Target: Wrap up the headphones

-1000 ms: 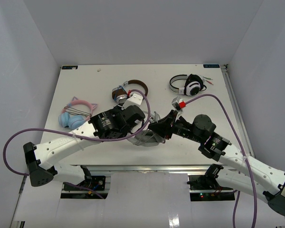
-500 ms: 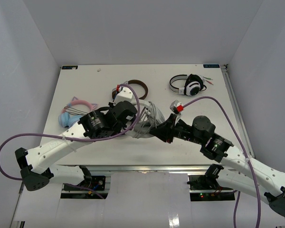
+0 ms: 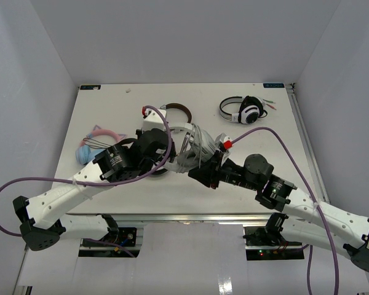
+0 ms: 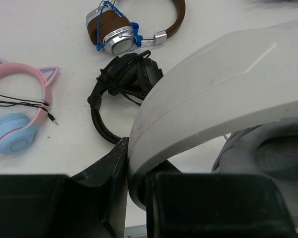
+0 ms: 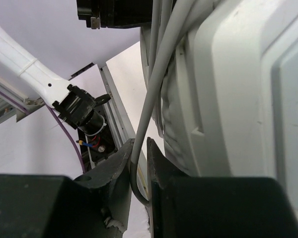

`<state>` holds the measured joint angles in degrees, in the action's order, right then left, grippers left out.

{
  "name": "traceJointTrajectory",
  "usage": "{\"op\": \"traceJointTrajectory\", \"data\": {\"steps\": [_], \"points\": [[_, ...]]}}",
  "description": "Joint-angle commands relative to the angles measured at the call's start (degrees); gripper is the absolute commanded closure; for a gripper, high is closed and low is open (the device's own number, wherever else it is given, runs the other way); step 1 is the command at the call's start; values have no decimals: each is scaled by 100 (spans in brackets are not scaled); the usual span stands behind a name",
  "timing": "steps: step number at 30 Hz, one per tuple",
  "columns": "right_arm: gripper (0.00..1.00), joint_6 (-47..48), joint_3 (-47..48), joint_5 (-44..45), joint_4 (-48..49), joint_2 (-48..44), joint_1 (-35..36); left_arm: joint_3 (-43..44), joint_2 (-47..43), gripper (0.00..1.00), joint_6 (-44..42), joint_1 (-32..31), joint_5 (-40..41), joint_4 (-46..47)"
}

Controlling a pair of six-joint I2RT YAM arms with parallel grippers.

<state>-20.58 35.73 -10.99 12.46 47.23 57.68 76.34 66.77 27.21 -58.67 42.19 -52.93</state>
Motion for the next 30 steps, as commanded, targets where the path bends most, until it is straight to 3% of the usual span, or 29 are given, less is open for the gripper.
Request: {"op": "traceJointTrajectory", "data": {"steps": [1, 17, 30], "points": [[80, 39, 22, 815, 340, 153, 340, 90, -339, 100, 384, 10, -205, 807], [92, 338, 450, 2621, 728, 947, 1615, -515, -1055, 100, 716, 13, -200, 1540], [92, 702, 955, 4284, 622, 1566, 2540, -706, -1167, 100, 708, 22, -60, 1844]]}}
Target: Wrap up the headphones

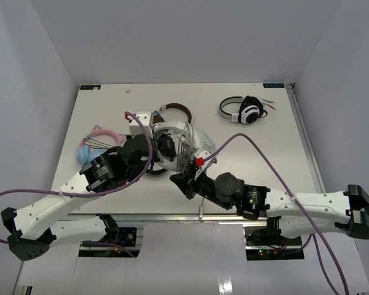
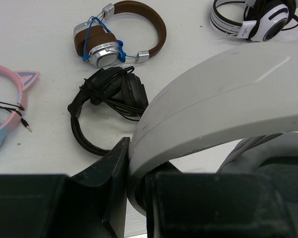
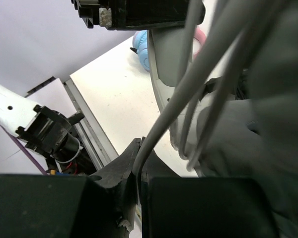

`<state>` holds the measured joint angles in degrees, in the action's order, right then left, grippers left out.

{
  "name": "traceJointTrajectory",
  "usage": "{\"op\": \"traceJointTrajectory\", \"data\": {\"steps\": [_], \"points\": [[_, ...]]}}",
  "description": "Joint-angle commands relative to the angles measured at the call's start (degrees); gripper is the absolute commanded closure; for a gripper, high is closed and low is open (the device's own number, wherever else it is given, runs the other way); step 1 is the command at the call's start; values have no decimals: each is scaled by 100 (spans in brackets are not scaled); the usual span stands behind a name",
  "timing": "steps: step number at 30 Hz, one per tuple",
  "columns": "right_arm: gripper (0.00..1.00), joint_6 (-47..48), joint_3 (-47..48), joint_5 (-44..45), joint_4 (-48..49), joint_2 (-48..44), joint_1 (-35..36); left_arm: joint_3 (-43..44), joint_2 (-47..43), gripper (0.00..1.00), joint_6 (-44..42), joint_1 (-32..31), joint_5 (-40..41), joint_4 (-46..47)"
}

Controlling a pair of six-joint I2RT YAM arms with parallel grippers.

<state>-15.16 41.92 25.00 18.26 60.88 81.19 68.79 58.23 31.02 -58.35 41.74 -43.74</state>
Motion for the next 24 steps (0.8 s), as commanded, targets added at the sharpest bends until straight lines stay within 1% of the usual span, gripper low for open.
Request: {"op": "traceJointTrajectory", "data": {"steps": [1, 4, 12, 14, 20, 24], "points": [[92, 165, 351, 763, 41, 245, 226, 19, -336, 100, 280, -10, -43, 971], [92, 163, 328, 1029, 70, 278, 307, -81, -434, 100, 143, -10, -107, 1096], [92, 197, 19, 1784, 122, 68, 407, -15, -716, 100, 298, -1, -105, 1000], [92, 247, -101, 1763, 234, 56, 407, 49, -734, 100, 370, -1, -148, 967], [84, 746, -302, 1479, 906, 196, 407, 90, -761, 100, 643, -10, -519, 1008], [82, 1098, -625, 1264, 1574, 250, 411, 109, -836, 100, 695, -1, -682, 1025]]}}
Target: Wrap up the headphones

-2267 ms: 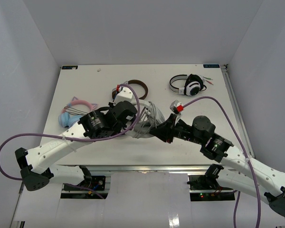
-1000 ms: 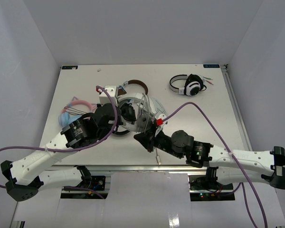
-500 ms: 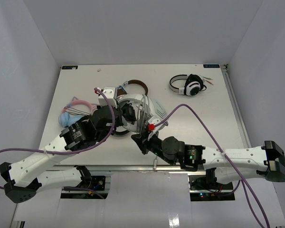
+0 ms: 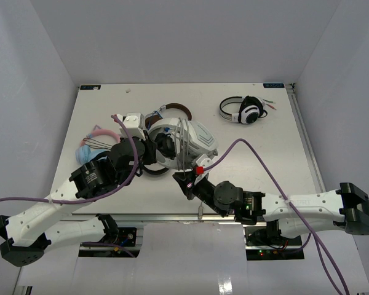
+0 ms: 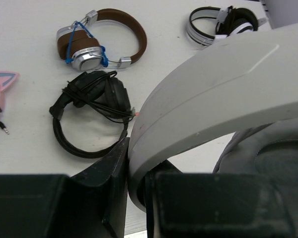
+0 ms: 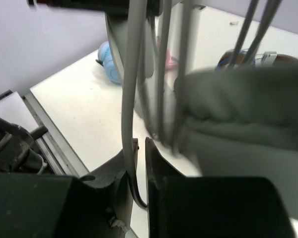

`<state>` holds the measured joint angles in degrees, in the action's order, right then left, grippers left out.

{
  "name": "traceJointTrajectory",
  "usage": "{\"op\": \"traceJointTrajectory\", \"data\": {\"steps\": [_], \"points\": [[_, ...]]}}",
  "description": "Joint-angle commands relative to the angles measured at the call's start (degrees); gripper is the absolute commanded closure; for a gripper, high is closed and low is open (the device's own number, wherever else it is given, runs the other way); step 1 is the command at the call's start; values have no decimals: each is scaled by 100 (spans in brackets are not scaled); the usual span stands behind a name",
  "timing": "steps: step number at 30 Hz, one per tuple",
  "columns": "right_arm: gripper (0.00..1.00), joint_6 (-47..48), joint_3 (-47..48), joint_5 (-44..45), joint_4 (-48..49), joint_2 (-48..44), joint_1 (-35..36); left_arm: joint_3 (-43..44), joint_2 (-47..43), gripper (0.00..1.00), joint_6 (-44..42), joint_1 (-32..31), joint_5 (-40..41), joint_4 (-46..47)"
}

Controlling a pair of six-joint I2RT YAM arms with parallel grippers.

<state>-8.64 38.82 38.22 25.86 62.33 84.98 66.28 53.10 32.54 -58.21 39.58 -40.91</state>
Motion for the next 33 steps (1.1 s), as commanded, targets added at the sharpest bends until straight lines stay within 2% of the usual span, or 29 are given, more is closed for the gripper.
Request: {"op": "traceJointTrajectory", "data": {"steps": [1, 13, 23, 33], "points": [[82, 527, -424, -99, 967, 114, 35, 378, -336, 100, 543, -15, -486, 742], [75, 1605, -1177, -561, 2944, 436, 35, 456, -204, 100, 586, -15, -426, 602], [69, 1768, -1624, -631, 3931, 696, -50, 552, -203, 100, 587, -15, -285, 461], [69, 1725, -2108, -896, 4840, 1027, -298, 614, -195, 100, 622, -15, -381, 461]]}}
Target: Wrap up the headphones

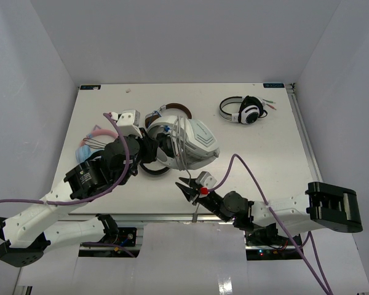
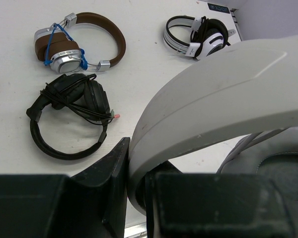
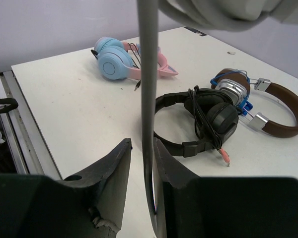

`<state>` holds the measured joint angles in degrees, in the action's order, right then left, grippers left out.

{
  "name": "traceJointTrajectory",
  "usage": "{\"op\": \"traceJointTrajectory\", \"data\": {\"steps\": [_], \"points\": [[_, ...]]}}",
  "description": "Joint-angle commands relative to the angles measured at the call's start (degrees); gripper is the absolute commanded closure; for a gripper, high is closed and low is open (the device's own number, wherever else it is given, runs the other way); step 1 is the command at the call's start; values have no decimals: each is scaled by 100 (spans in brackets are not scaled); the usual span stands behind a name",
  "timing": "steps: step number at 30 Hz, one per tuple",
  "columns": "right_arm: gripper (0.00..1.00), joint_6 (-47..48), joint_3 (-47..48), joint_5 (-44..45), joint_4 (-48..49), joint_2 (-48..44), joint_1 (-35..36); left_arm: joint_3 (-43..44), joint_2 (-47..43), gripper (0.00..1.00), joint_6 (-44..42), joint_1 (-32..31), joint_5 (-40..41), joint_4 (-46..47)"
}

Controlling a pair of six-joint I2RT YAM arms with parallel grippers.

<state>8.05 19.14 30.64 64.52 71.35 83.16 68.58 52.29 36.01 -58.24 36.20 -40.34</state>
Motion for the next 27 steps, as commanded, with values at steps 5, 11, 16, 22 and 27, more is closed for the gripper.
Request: {"op": "traceJointTrajectory", "data": {"steps": [5, 11, 16, 22, 27], "points": [[69, 5, -325, -326, 1284, 295, -268, 393, -139, 100, 309, -12, -102, 413], [69, -147, -526, -546, 1631, 504, -419, 407, -203, 100, 336, -12, -158, 425], [69, -254, -663, -542, 1943, 753, -477, 411, -278, 100, 305, -12, -108, 421], [72, -415, -889, -558, 2397, 1127, -553, 403, -419, 100, 284, -12, -70, 397], [76, -535, -1018, -648, 2760, 1498, -644, 376, -545, 100, 275, -12, -71, 394]]}}
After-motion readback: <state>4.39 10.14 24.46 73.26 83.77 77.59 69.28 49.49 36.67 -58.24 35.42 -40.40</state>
